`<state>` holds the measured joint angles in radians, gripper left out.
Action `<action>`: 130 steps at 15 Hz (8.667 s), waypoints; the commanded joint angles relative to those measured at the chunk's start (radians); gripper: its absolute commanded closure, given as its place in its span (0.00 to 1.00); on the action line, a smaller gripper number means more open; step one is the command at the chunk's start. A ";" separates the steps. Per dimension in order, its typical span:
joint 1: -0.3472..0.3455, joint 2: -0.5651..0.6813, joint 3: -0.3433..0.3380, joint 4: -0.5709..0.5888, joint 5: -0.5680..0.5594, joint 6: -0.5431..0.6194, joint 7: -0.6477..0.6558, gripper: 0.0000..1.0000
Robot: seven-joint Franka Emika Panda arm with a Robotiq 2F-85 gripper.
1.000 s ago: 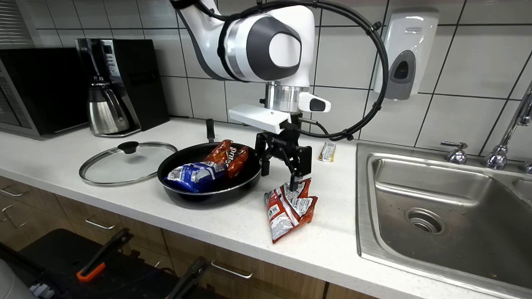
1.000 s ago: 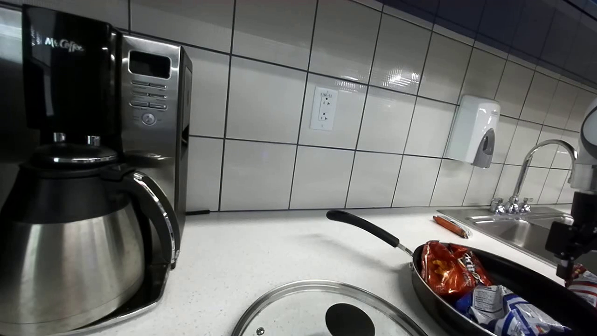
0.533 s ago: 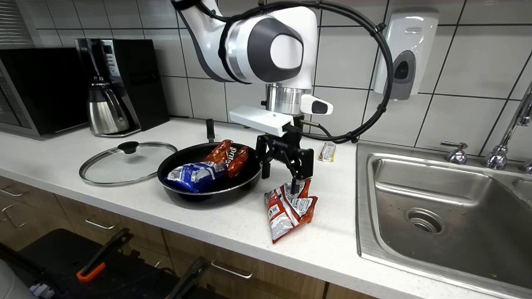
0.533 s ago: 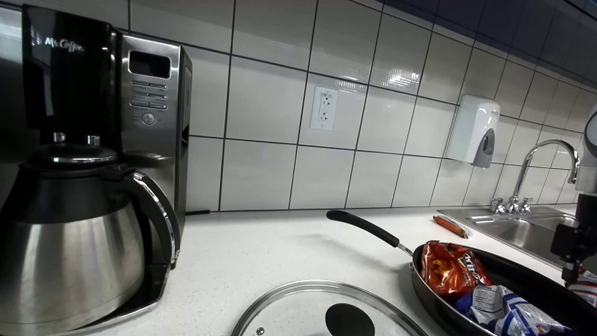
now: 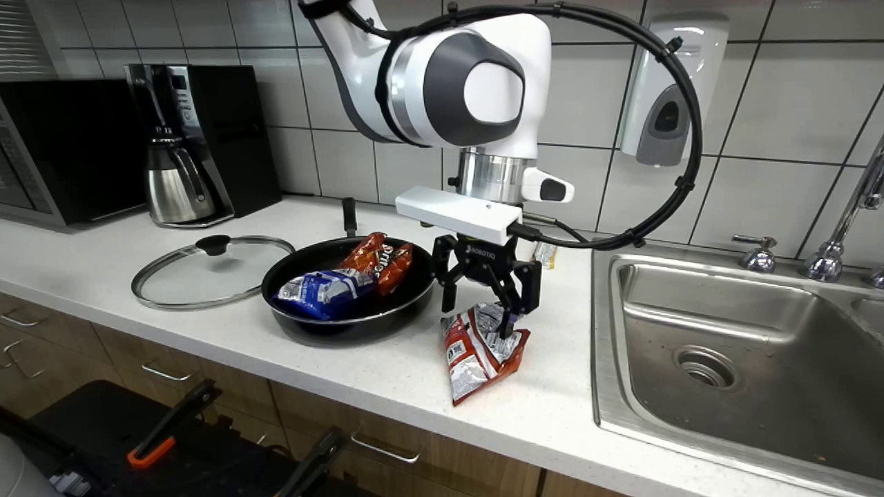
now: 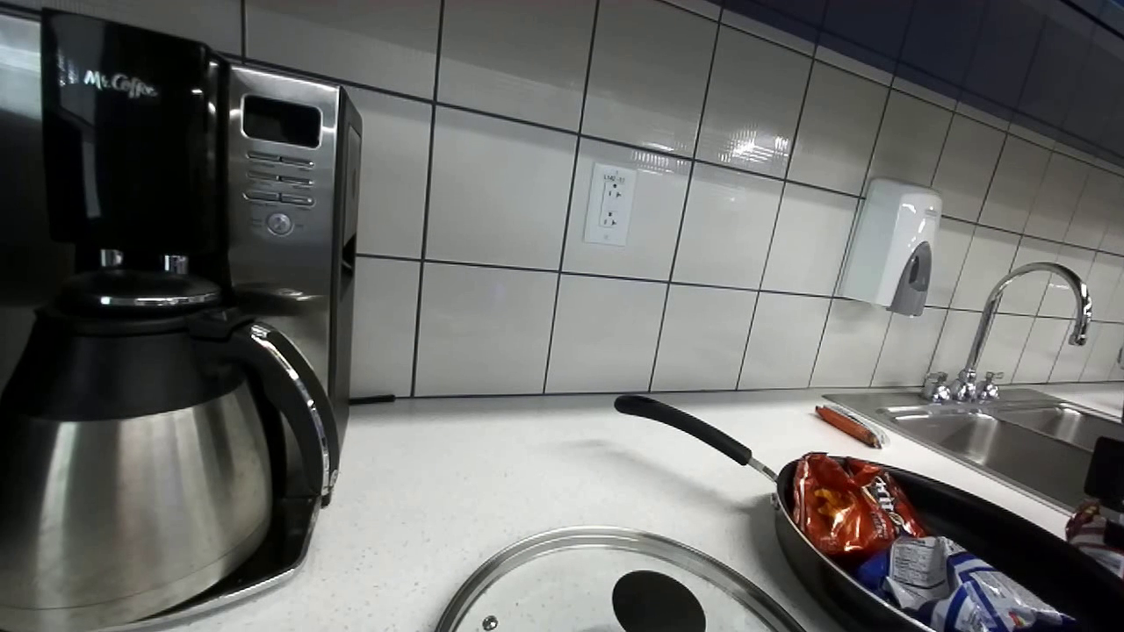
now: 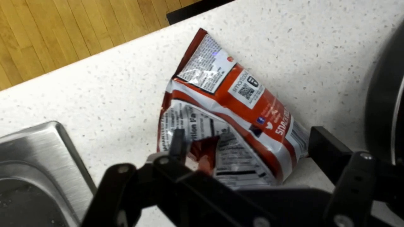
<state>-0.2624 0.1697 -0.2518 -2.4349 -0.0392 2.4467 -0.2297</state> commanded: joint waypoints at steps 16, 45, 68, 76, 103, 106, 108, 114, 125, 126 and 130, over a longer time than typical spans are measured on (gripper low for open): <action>-0.023 0.021 0.016 0.013 0.013 -0.008 -0.117 0.28; 0.004 -0.114 0.014 -0.010 -0.024 -0.009 -0.125 1.00; 0.141 -0.314 0.118 -0.083 -0.045 -0.021 0.094 1.00; 0.179 -0.269 0.151 -0.112 -0.009 -0.015 0.174 1.00; 0.210 -0.073 0.201 -0.104 0.113 -0.046 0.191 0.74; 0.209 -0.087 0.200 -0.111 0.112 -0.047 0.186 0.58; 0.208 -0.098 0.199 -0.116 0.111 -0.045 0.183 0.43; 0.207 -0.113 0.198 -0.122 0.114 -0.042 0.178 0.00; 0.209 -0.151 0.199 -0.119 0.113 -0.044 0.166 0.00; 0.210 -0.157 0.199 -0.117 0.112 -0.045 0.164 0.00; 0.218 -0.174 0.203 -0.106 0.107 -0.049 0.164 0.00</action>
<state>-0.0489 0.0351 -0.0589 -2.5447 0.0582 2.4280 -0.0475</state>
